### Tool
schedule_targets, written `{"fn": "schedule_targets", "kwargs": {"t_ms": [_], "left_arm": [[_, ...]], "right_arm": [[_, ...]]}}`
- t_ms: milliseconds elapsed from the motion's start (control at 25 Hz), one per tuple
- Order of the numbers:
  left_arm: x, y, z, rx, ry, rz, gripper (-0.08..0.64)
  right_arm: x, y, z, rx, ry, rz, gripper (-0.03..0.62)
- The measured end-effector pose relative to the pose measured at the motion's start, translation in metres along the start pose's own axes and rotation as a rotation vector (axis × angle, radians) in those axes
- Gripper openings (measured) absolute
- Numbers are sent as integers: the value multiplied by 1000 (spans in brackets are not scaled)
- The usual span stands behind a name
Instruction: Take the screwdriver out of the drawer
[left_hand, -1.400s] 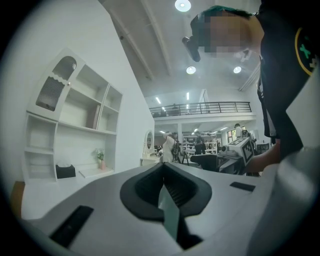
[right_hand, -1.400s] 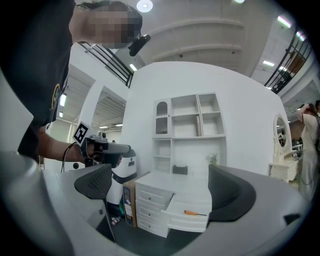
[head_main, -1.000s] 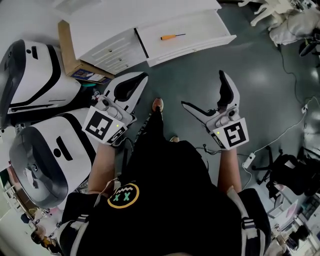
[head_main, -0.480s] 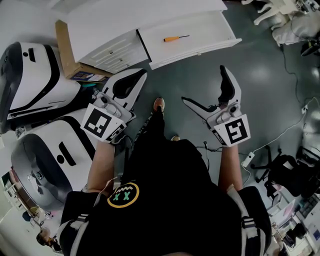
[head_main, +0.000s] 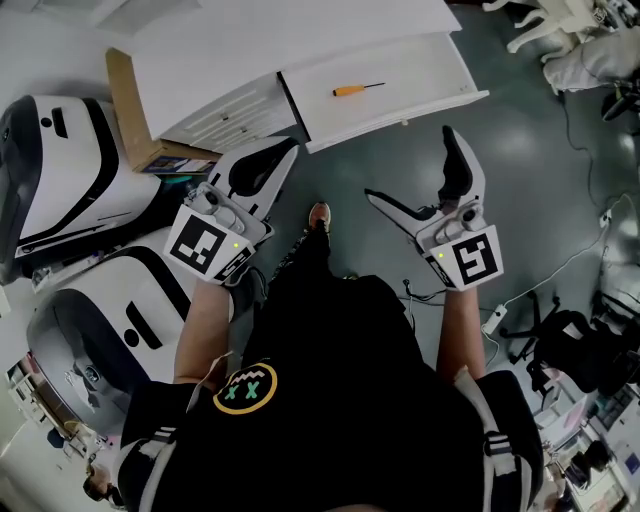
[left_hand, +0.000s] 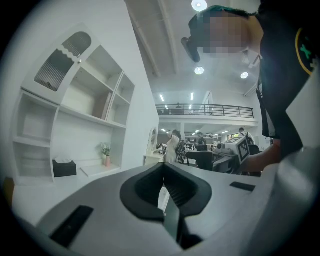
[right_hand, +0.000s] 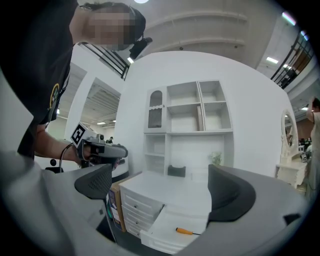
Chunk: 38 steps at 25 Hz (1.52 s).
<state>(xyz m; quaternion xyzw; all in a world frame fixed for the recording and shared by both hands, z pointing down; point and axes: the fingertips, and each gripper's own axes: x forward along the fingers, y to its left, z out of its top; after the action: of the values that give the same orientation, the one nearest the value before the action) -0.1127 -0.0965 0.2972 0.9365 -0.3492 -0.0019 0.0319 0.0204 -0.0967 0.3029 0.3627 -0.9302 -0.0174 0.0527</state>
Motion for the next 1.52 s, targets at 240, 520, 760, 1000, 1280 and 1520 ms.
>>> {"fn": "schedule_targets", "kwargs": {"t_ms": [240,520,760,1000,1280,1520], "left_arm": [[5,28,-4,10,7,-5,18],[13,45,-6,37,20,-12,18],[18,49,-6,39,26,-8,18],[30,52,-5,41,41,25,18],[65,59,-2,25,36,88,18],[89,63,-6,52,54,96,18]], "right_arm": [[30,-10,-3,-10,17,1,581],[55,-25,-14,-37,55,19,581],[68,-41,-31,-72,97,44,581],[86,-59,-39,-70,86,92,581],[105,-89,-72,-64,102,171,581],[122,-105,-127,-64,227,252,581]]}}
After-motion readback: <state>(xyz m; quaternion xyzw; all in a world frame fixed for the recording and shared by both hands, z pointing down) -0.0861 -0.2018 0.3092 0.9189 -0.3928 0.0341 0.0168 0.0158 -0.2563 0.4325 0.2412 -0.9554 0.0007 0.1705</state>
